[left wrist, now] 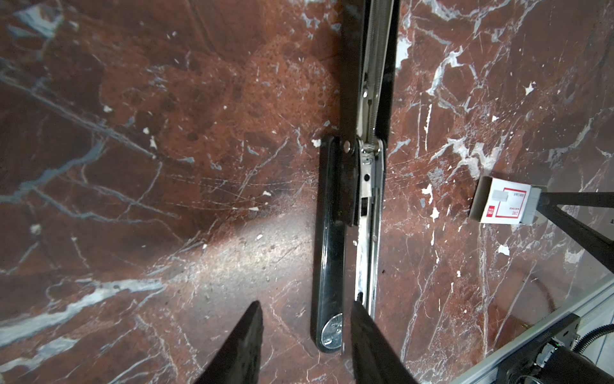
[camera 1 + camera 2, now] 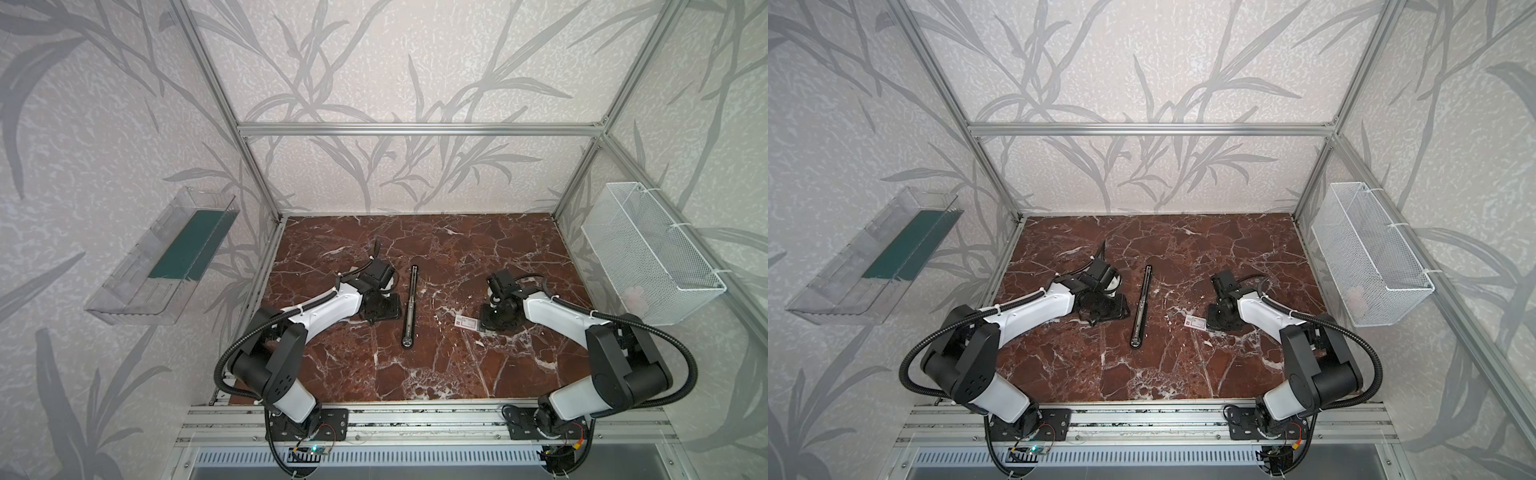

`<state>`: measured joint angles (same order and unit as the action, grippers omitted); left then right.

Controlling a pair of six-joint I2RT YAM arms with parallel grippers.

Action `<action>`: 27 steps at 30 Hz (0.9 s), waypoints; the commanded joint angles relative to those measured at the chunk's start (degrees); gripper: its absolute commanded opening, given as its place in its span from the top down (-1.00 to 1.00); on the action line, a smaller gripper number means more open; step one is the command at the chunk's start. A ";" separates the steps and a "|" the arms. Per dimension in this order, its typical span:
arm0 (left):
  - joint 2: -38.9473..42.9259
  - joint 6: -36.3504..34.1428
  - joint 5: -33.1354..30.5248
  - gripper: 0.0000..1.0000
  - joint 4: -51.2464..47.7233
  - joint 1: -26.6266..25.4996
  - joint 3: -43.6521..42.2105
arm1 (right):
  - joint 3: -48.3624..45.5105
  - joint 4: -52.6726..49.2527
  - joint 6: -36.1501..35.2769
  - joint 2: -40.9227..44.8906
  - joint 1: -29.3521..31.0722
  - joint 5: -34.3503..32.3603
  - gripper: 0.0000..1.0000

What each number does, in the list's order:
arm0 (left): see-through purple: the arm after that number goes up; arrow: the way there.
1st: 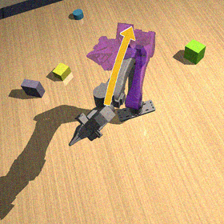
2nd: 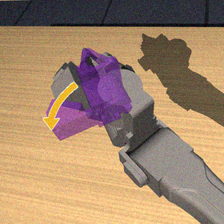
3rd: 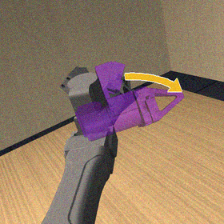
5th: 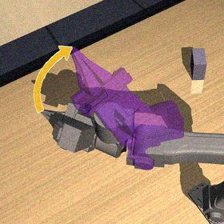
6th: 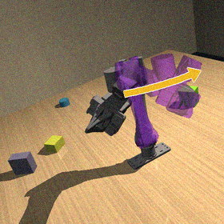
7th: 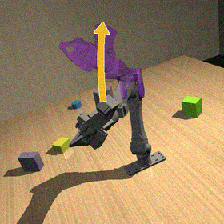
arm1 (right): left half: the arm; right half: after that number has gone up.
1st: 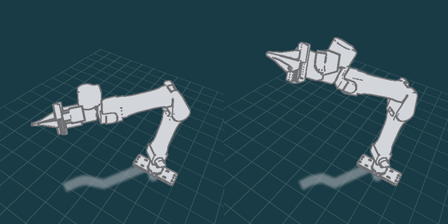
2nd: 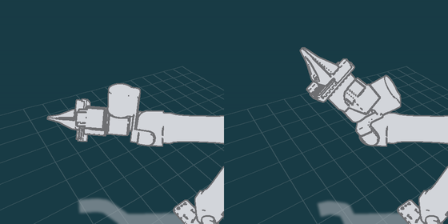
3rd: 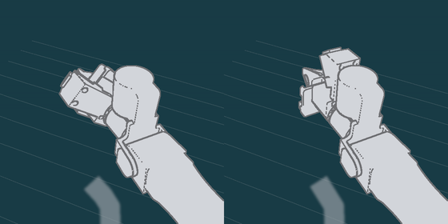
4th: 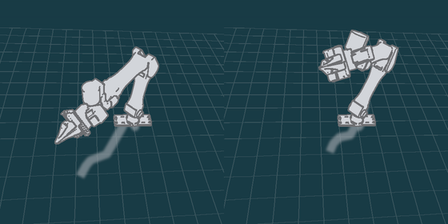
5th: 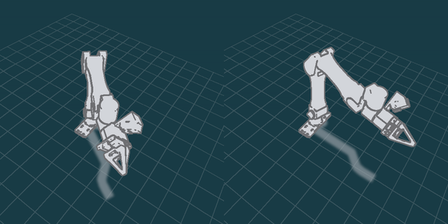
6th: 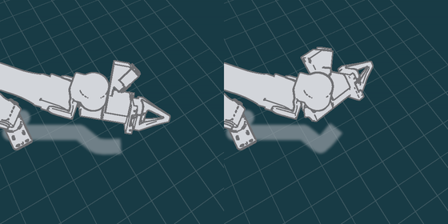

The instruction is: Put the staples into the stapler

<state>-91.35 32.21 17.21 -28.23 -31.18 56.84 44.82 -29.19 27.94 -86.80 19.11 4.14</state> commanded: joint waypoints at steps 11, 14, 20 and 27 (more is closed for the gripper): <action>1.55 1.09 0.10 0.11 0.19 0.15 -0.85 | -0.85 -2.58 0.88 0.58 -0.26 -1.85 0.75; 1.53 1.08 0.10 0.11 0.19 0.15 -1.03 | -0.33 -2.35 0.57 1.67 -0.22 -1.45 0.72; 1.47 1.14 0.10 0.11 0.37 0.15 -0.93 | 0.13 -1.93 0.20 2.00 -0.23 -0.49 0.66; 1.35 1.15 0.10 0.11 0.10 0.15 -0.92 | -0.06 -0.66 0.27 0.50 -0.22 1.29 0.63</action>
<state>-91.35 33.01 17.58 -27.92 -31.18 56.82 44.71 -30.02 28.08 -86.04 19.11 4.36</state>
